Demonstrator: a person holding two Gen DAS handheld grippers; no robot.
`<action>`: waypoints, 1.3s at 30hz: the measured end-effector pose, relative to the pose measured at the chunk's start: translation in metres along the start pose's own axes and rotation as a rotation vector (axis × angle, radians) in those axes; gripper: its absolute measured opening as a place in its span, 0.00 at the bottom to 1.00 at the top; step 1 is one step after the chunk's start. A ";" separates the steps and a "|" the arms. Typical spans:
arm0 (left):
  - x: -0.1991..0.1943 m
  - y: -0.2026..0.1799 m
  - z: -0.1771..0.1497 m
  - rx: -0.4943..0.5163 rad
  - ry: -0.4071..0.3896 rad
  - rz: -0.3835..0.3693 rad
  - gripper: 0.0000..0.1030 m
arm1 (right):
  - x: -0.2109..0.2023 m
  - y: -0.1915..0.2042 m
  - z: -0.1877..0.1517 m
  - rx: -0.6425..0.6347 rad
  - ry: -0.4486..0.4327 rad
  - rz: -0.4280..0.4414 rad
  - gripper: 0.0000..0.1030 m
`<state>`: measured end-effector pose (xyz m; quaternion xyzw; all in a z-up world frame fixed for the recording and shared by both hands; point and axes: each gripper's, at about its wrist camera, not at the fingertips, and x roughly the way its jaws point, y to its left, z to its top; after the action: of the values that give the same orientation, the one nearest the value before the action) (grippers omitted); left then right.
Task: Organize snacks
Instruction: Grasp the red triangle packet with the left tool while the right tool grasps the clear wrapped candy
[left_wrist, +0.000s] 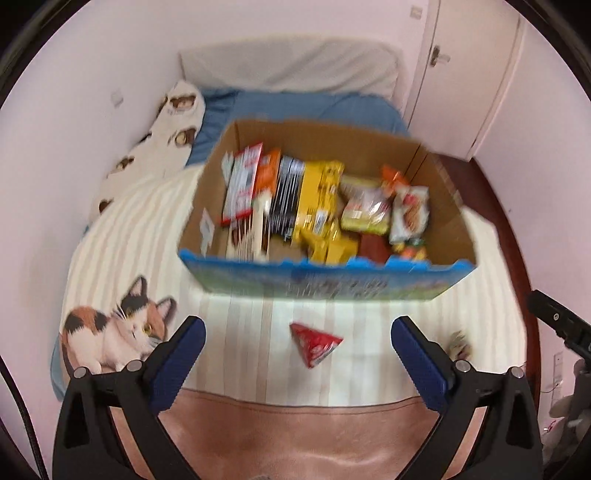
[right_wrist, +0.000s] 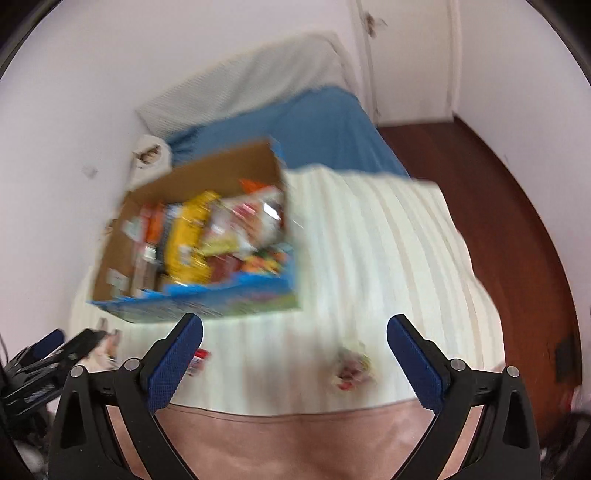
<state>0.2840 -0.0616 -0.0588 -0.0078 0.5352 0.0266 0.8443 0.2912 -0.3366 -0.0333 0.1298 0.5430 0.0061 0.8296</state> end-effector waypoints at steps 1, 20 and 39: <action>0.013 0.000 -0.005 -0.010 0.031 0.009 1.00 | 0.012 -0.010 -0.002 0.020 0.030 -0.005 0.99; 0.154 0.018 -0.032 -0.261 0.348 -0.123 0.91 | 0.173 -0.072 -0.056 0.233 0.350 0.053 0.80; 0.139 0.004 -0.141 -0.126 0.493 -0.174 0.40 | 0.173 0.000 -0.122 -0.005 0.467 0.064 0.59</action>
<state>0.2157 -0.0584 -0.2450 -0.1126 0.7194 -0.0156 0.6853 0.2520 -0.2850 -0.2347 0.1397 0.7157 0.0634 0.6813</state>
